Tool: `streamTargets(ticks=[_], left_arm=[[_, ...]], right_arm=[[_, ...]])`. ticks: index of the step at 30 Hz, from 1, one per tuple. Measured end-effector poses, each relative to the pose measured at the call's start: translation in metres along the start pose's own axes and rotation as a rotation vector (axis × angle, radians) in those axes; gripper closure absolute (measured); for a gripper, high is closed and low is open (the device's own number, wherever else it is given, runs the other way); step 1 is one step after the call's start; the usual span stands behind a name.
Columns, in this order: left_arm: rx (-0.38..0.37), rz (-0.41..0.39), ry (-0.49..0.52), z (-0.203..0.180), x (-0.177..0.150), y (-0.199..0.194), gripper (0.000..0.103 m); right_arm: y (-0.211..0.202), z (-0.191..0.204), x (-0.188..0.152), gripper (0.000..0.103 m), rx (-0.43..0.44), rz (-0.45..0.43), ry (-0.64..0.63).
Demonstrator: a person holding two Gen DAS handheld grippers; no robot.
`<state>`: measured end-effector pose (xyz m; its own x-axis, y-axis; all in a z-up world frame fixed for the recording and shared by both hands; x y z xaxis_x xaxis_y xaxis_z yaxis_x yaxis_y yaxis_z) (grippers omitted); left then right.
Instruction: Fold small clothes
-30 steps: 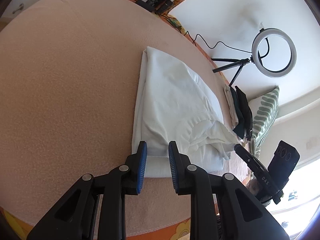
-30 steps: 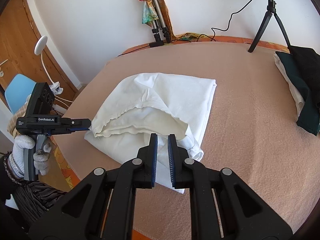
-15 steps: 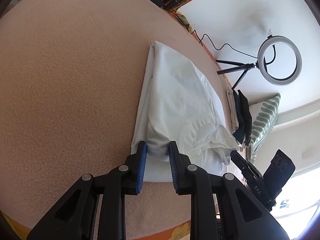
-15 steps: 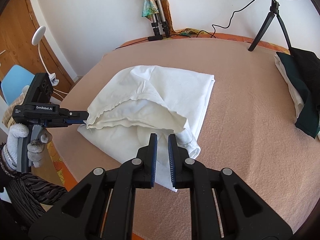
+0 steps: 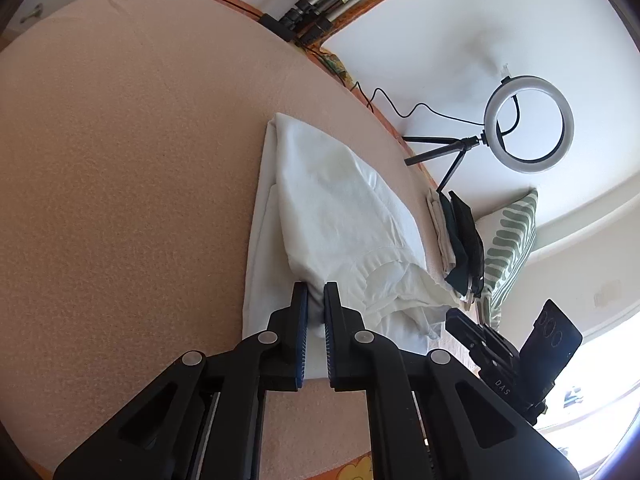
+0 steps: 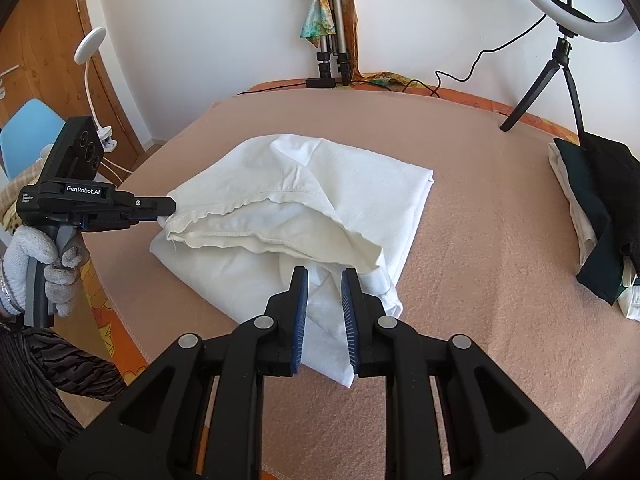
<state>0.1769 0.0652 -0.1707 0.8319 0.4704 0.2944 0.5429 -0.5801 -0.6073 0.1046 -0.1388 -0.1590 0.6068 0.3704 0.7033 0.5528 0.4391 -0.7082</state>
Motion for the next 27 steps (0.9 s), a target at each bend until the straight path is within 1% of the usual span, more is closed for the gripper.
streamTargets(ticks=[1,2,3,4,8,9,11,12,13,14,15,16,18,19,20,21,22,24,25,27], left_arm=[[-0.003,-0.003,-0.003,0.001,0.000,-0.002,0.097],[-0.005,-0.005,-0.006,0.002,0.001,-0.003,0.097],[-0.004,-0.006,-0.009,0.003,0.001,-0.004,0.097],[-0.003,-0.004,-0.012,0.004,0.000,-0.003,0.097],[0.008,0.006,-0.018,0.008,-0.001,0.000,0.097],[0.008,0.006,-0.020,0.008,-0.002,0.001,0.097],[0.008,0.005,-0.012,0.005,-0.002,0.000,0.097],[0.003,0.004,-0.008,0.003,-0.002,-0.001,0.097],[-0.006,0.004,-0.005,0.001,-0.002,-0.002,0.097],[-0.012,0.001,-0.002,0.000,-0.002,-0.005,0.097],[-0.013,-0.002,0.004,0.000,-0.002,-0.009,0.097],[0.001,-0.007,0.016,0.002,-0.003,-0.012,0.097],[0.052,-0.009,0.036,0.009,-0.005,-0.012,0.097],[0.054,-0.001,0.019,0.014,-0.007,-0.011,0.097],[0.051,0.007,0.000,0.019,-0.009,-0.009,0.097],[0.053,0.011,-0.008,0.022,-0.010,-0.008,0.097],[0.052,0.015,-0.004,0.023,-0.011,-0.007,0.097],[0.057,0.016,0.017,0.021,-0.013,-0.009,0.097],[0.053,0.017,0.019,0.020,-0.013,-0.010,0.097],[0.050,0.015,0.024,0.018,-0.014,-0.012,0.097]], right_arm=[[-0.001,-0.002,-0.002,0.069,-0.009,0.001,-0.007],[-0.003,-0.003,-0.004,0.060,-0.031,0.002,-0.023],[-0.004,-0.004,-0.007,0.048,-0.053,-0.003,-0.037],[-0.004,-0.005,-0.009,0.046,-0.061,-0.007,-0.048],[0.007,-0.003,-0.013,0.046,-0.088,0.020,-0.107],[0.011,-0.002,-0.013,0.048,-0.093,0.026,-0.119],[0.016,0.005,-0.013,0.074,-0.095,0.041,-0.151],[0.017,0.009,-0.012,0.095,-0.109,0.048,-0.175],[0.012,0.016,-0.012,0.095,-0.127,0.027,-0.215],[0.005,0.025,-0.010,0.095,-0.169,-0.002,-0.275],[-0.002,0.034,-0.010,0.095,-0.213,-0.032,-0.343],[-0.008,0.041,-0.011,0.095,-0.235,-0.051,-0.395],[-0.011,0.045,-0.016,0.095,-0.234,-0.027,-0.431],[-0.010,0.042,-0.019,0.092,-0.225,-0.012,-0.420],[-0.009,0.037,-0.021,0.089,-0.196,0.016,-0.382],[-0.010,0.030,-0.022,0.077,-0.143,0.037,-0.325],[-0.014,0.023,-0.022,0.063,-0.088,0.038,-0.253],[-0.026,0.002,-0.019,0.051,0.038,0.007,-0.059],[-0.030,-0.010,-0.019,0.050,0.093,-0.006,0.038],[-0.031,-0.030,-0.020,0.050,0.145,-0.014,0.193]])
Point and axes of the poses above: each gripper's, at about its wrist camera, not at the fingertips, and y roughly the way its jaws point, z to its left, x to its top, the point moved 3 cm from there along y, roughly the way its jaws point, and after that the axes turned 4 degrees about -y, right-handed, at the moved point
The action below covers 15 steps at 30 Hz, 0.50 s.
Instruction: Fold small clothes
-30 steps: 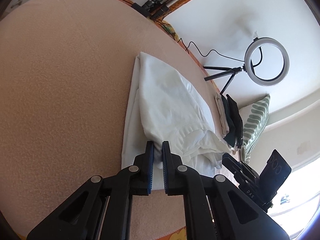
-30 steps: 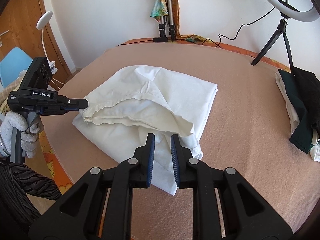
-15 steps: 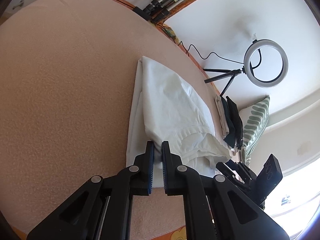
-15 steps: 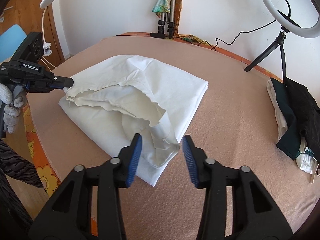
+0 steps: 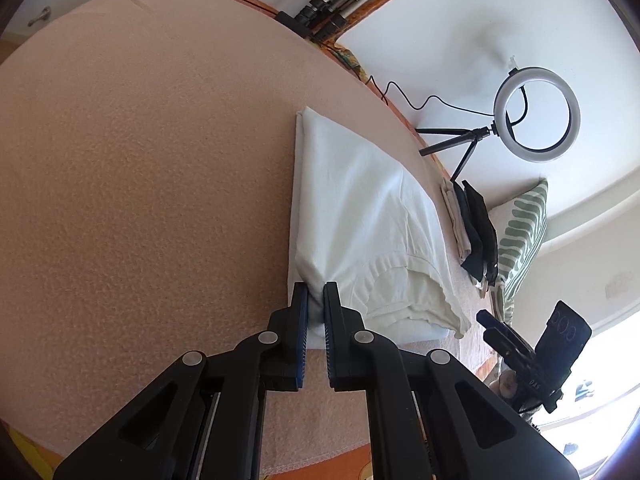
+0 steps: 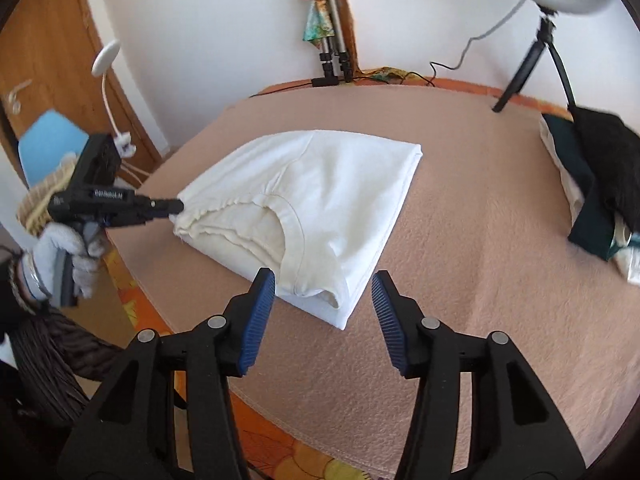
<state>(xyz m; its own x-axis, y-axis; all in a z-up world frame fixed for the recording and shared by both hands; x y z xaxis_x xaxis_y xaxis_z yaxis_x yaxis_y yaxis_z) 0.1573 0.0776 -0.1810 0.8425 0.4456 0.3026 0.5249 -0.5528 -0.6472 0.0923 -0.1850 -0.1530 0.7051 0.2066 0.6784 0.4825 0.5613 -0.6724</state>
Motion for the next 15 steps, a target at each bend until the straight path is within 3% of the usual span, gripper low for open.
streamTargets(ticks=[2,6,11,13,15], left_arm=[[-0.002,-0.001,0.001,-0.001,0.001,0.000,0.097],[0.000,-0.002,0.003,-0.002,0.000,0.000,0.097],[0.011,-0.003,0.006,-0.002,-0.001,0.002,0.097],[0.013,-0.002,0.008,-0.001,0.000,0.002,0.097],[0.009,-0.002,0.007,-0.002,0.000,0.001,0.097]], right_arm=[[0.006,-0.015,-0.003,0.050,0.029,0.034,0.123],[0.029,-0.029,-0.012,0.066,0.119,0.112,0.286],[0.048,-0.029,-0.019,0.066,0.167,0.159,0.361],[0.050,-0.024,-0.018,0.087,0.145,0.159,0.337],[0.047,-0.023,-0.015,0.092,0.148,0.139,0.344]])
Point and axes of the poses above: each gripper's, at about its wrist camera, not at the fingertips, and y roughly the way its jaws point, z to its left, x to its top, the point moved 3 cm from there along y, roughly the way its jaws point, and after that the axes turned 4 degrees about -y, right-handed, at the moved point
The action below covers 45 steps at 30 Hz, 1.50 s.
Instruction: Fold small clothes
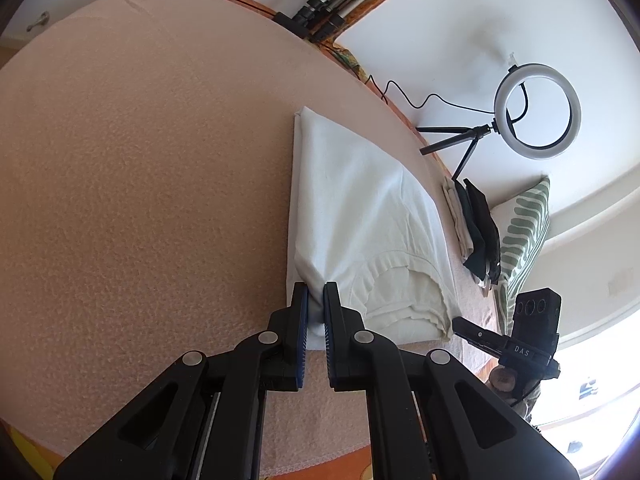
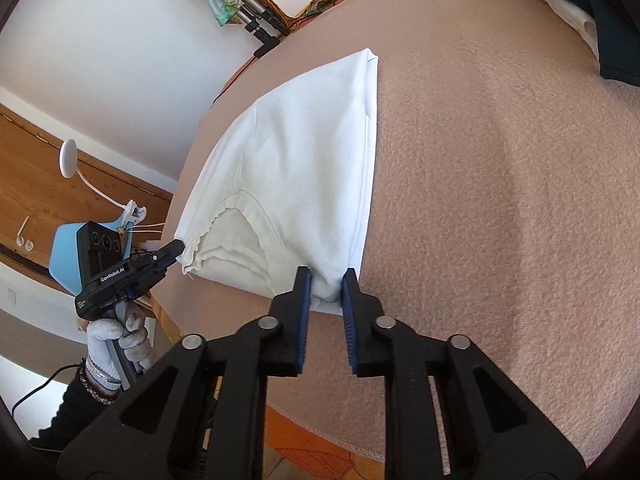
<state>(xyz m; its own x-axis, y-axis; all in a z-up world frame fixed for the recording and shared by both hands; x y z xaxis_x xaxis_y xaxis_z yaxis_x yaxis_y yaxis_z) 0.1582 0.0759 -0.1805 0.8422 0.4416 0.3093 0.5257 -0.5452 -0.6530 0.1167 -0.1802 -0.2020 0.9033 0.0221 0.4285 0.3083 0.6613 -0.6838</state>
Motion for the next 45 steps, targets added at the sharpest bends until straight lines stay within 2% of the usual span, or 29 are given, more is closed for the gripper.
streamTargets(ticks=[3,7,11,13,16,19,22,27,29,31,33,37,39,45], left_arm=[[-0.014,-0.001,-0.007,-0.002,0.001,-0.002,0.097],[-0.084,-0.008,-0.037,-0.008,0.003,-0.014,0.097],[-0.017,0.052,0.004,-0.003,-0.013,0.002,0.097],[0.030,0.061,0.053,-0.004,-0.019,0.007,0.097],[0.074,0.036,0.131,-0.011,-0.021,-0.001,0.097],[0.087,0.004,0.137,-0.008,-0.016,-0.009,0.097],[0.086,-0.011,0.100,0.002,-0.012,-0.016,0.097],[0.060,-0.036,0.030,0.017,-0.007,-0.025,0.097],[0.015,-0.029,-0.004,0.018,-0.004,-0.025,0.095],[0.011,-0.013,-0.009,0.015,-0.002,-0.021,0.095],[0.026,-0.013,0.001,0.007,-0.002,-0.018,0.095],[0.062,-0.064,0.138,-0.029,-0.002,-0.017,0.095],[0.055,-0.073,0.197,-0.047,-0.002,-0.012,0.095],[0.062,-0.022,0.203,-0.057,-0.001,0.020,0.095]], right_arm=[[-0.012,0.003,0.004,0.095,0.011,-0.038,0.004],[-0.035,0.012,0.009,0.095,-0.007,-0.091,-0.047],[-0.019,0.005,0.002,0.095,-0.112,-0.026,-0.072],[-0.014,0.002,-0.002,0.095,-0.120,0.000,-0.068],[-0.017,0.009,-0.004,0.095,-0.109,-0.009,-0.089],[-0.021,0.012,-0.003,0.095,-0.073,-0.028,-0.073],[-0.015,0.014,-0.007,0.095,-0.148,-0.009,-0.127],[-0.010,0.019,-0.013,0.094,-0.203,0.018,-0.176],[-0.014,0.024,-0.011,0.088,-0.255,0.000,-0.205],[-0.021,0.032,-0.009,0.081,-0.316,-0.042,-0.247],[-0.026,0.043,-0.006,0.080,-0.360,-0.081,-0.294],[-0.034,0.063,0.007,0.080,-0.337,-0.145,-0.373],[-0.034,0.072,0.017,0.080,-0.332,-0.160,-0.405],[-0.014,0.083,0.060,0.080,-0.267,-0.159,-0.415]])
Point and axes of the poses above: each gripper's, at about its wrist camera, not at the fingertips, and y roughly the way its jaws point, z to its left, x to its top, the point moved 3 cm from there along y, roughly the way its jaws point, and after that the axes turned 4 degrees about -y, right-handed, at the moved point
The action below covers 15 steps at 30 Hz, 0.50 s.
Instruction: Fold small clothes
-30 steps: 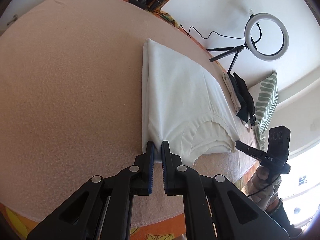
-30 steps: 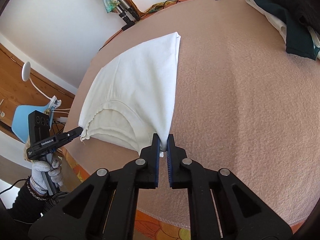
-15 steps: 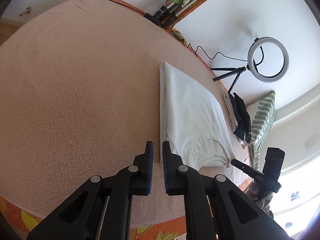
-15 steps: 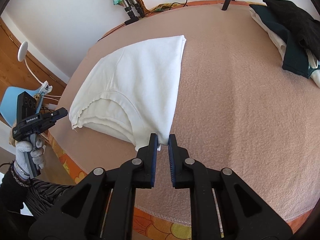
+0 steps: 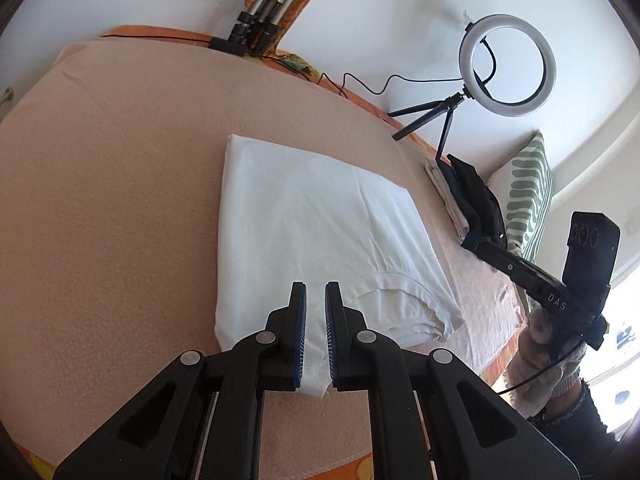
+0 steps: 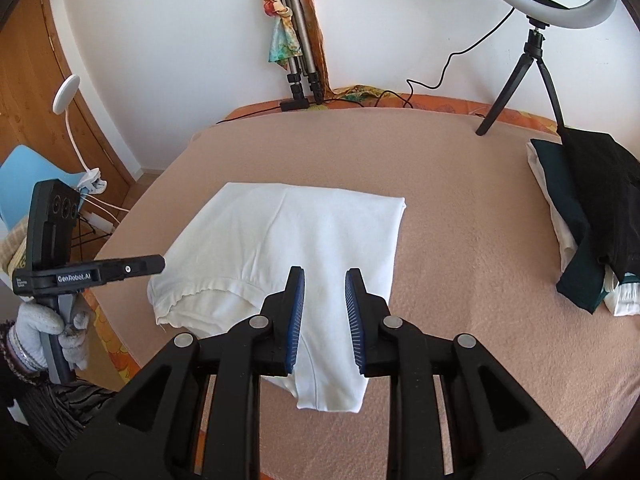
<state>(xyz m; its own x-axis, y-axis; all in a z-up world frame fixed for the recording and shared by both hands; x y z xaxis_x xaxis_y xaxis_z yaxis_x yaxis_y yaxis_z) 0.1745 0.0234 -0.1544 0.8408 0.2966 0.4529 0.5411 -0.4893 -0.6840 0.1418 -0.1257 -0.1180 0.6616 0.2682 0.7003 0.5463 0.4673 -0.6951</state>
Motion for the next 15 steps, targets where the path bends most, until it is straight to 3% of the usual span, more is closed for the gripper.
streamTargets(ticks=[5,8,12,15], left_arm=[[0.045,0.067,-0.017,0.009,-0.007,0.019,0.095],[0.036,0.078,-0.024,0.016,-0.013,0.019,0.095],[0.042,0.076,0.010,0.015,-0.019,0.013,0.095],[0.027,0.081,-0.004,0.017,-0.023,0.010,0.095]], right_arm=[[0.048,0.016,0.036,0.080,0.066,0.050,-0.107],[0.090,0.018,0.047,0.081,0.048,0.080,-0.139],[0.133,0.010,0.045,0.081,0.038,0.141,-0.110],[0.141,0.002,0.036,0.083,0.055,0.167,-0.091]])
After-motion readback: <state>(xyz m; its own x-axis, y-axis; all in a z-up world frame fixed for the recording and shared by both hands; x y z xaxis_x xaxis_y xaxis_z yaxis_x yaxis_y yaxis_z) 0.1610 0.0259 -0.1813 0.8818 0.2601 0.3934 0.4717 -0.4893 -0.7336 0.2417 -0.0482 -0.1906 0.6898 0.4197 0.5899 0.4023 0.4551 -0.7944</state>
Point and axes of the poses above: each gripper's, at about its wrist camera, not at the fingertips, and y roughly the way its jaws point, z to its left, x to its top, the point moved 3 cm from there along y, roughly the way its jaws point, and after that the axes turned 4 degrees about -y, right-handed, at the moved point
